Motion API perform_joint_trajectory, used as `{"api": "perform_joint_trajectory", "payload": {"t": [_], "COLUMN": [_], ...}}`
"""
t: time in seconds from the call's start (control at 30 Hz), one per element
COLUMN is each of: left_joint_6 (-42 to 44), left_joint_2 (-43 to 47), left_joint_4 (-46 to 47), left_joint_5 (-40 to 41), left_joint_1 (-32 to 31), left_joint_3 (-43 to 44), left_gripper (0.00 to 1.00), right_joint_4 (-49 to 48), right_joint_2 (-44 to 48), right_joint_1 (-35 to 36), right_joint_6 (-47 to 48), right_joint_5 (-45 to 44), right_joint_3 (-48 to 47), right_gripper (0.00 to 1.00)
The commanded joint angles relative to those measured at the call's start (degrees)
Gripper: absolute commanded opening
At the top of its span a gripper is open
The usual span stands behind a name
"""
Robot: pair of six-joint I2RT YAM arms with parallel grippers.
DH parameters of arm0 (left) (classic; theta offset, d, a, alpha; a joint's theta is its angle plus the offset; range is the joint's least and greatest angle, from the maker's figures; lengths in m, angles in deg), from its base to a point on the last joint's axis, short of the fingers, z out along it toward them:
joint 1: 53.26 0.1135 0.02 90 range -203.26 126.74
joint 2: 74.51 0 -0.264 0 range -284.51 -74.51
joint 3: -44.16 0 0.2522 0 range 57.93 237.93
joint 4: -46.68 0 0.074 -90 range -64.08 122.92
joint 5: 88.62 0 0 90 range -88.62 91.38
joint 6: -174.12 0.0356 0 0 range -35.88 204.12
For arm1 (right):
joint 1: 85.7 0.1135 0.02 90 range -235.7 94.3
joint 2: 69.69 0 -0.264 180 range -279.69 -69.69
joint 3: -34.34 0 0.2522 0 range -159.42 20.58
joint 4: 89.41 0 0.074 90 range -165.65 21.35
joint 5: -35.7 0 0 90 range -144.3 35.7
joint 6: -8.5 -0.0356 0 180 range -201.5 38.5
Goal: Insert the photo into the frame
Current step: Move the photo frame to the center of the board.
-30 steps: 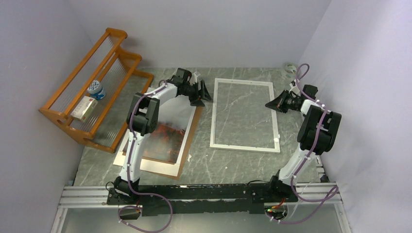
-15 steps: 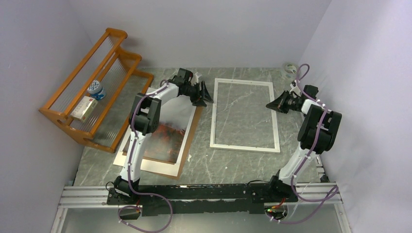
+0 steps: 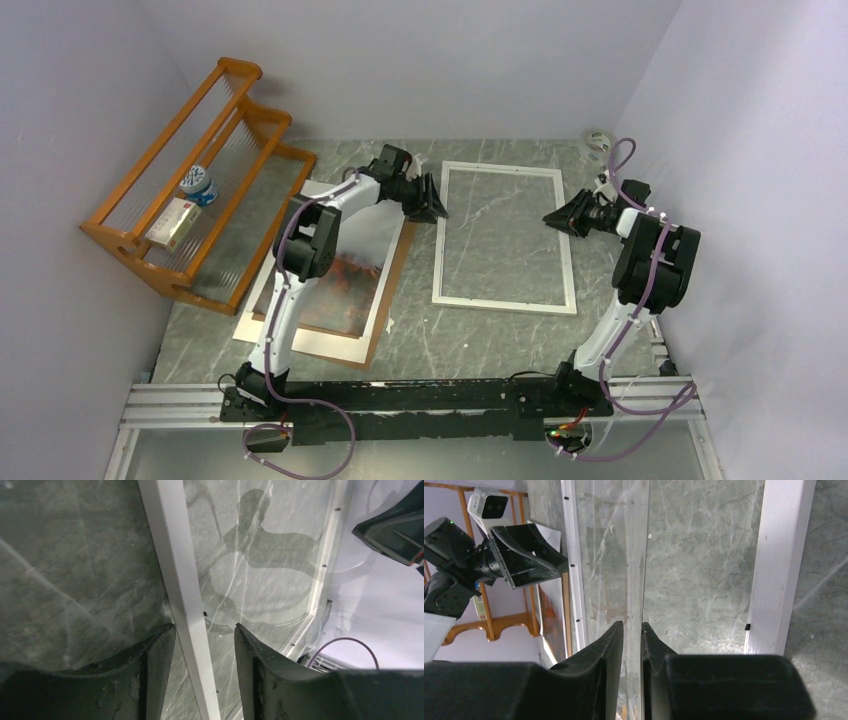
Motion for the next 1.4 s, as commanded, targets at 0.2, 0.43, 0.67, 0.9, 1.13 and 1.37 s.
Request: {"api": "perform_joint_trajectory", "payload": {"t": [0.2, 0.43, 0.67, 0.9, 1.13, 1.37], "left_joint_6": [3.6, 5.3, 6.0, 7.0, 8.1, 11.3], "left_joint_2": [-1.5, -4.0, -6.0, -6.0, -5.3, 0.2], "left_joint_4": [-13.4, -22.8, -29.4, -32.0, -32.5, -34.9], "left_joint_5": [21.4, 30.9, 38.1, 42.6, 43.7, 37.8], "left_joint_1": [-6.1, -9.3, -10.8, -12.3, -12.5, -11.2], "left_joint_3": [-0.9, 3.1, 6.4, 5.8, 6.4, 9.4], "left_gripper": [0.46, 0.46, 0.51, 0.38, 0.07, 0.03], "right_joint_4": [-4.5, -5.3, -6.5, -6.8, -8.8, -11.0], "right_joint_2": [1.7, 3.1, 4.2, 6.0, 7.6, 11.3], "right_joint_1": [1.2, 2.0, 2.1, 2.2, 2.2, 4.3], "right_joint_6": [-3.7, -5.4, -7.3, -8.1, -10.7, -16.8], "right_joint_5": [-3.3, -5.1, -5.8, -6.6, -6.1, -4.9], "right_joint_3": [1.2, 1.6, 2.3, 2.2, 3.5, 4.8], "right_gripper": [0.2, 0.2, 0.19, 0.18, 0.17, 0.14]}}
